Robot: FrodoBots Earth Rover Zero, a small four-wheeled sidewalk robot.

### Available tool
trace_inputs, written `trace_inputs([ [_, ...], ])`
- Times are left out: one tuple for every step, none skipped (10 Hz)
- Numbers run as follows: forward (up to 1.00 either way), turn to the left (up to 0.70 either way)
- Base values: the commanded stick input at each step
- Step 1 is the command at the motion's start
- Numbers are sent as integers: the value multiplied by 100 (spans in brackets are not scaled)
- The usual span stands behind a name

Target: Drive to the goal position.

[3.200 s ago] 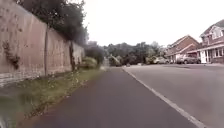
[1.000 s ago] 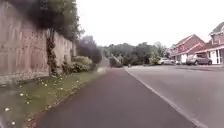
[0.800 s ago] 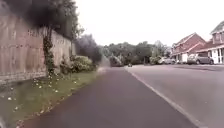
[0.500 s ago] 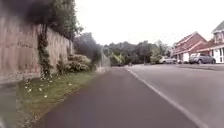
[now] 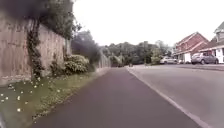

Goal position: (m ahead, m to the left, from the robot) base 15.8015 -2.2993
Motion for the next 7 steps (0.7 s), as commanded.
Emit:
trace_inputs([
  [100, 0],
  [100, 0],
  [100, 0],
  [100, 0],
  [100, -6],
  [100, -25],
  [100, -37],
])
